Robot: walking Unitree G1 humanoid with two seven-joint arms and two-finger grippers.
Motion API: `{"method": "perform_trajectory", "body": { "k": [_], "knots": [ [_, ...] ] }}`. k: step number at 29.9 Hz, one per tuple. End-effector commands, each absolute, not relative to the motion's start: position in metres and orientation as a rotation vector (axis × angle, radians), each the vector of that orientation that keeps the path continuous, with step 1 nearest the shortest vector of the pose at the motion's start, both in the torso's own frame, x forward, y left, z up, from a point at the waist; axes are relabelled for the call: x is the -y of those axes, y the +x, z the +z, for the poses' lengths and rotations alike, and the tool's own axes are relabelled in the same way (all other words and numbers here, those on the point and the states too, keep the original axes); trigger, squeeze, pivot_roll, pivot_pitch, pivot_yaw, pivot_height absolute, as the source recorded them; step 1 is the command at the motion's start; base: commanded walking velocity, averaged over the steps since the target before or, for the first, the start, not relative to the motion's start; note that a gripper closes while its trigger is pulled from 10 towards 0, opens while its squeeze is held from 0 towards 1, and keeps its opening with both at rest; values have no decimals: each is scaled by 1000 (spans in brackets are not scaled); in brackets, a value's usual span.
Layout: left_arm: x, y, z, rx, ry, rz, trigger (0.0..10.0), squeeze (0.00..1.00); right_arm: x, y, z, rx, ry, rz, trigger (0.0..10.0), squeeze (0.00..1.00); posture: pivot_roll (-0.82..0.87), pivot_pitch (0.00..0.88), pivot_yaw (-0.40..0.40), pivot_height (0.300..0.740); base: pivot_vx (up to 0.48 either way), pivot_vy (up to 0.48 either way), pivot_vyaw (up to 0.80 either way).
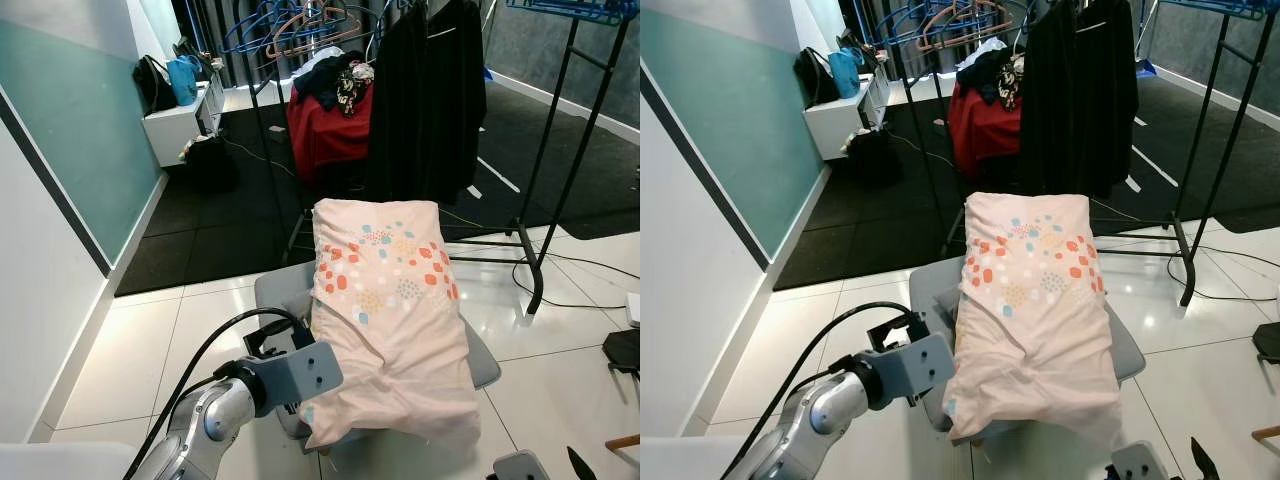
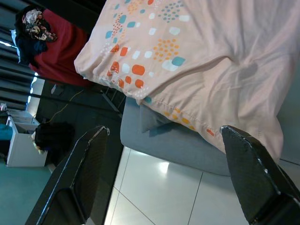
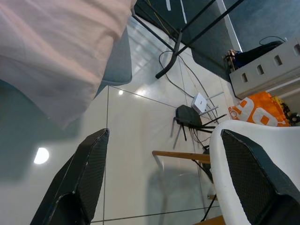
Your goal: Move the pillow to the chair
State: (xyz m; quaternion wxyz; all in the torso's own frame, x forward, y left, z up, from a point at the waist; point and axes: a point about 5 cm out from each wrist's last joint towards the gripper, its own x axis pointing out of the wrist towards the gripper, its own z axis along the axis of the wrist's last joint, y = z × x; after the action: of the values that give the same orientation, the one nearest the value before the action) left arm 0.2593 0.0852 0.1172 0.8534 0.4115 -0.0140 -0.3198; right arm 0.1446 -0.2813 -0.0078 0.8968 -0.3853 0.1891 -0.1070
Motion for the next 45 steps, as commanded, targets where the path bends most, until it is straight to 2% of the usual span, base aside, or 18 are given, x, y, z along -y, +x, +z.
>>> {"method": "perform_trajectory", "body": {
  "k": [1, 20, 31, 42, 45],
  "knots": [
    [-91, 259, 117, 16, 882, -664, 10000, 0, 278, 145, -7, -383, -779, -217, 10000, 0, -167, 19, 116, 740, 0, 0, 0],
    [-98, 257, 115, 10, 886, -662, 10000, 0, 270, 143, -10, -381, -776, -214, 10000, 0, -183, 0, 171, 740, 0, 0, 0],
    [-93, 253, 116, 14, 883, -666, 10000, 0, 276, 138, -9, -383, -778, -217, 10000, 0, -188, 14, 135, 740, 0, 0, 0],
    [-93, 254, 118, 38, 914, -641, 10000, 0, 275, 141, -7, -381, -778, -217, 10000, 0, -203, 18, 141, 740, 0, 0, 0],
    [-93, 254, 119, 32, 970, -621, 10000, 0, 273, 143, -7, -379, -777, -216, 10000, 0, -193, 24, 148, 740, 0, 0, 0]
  ]
}}
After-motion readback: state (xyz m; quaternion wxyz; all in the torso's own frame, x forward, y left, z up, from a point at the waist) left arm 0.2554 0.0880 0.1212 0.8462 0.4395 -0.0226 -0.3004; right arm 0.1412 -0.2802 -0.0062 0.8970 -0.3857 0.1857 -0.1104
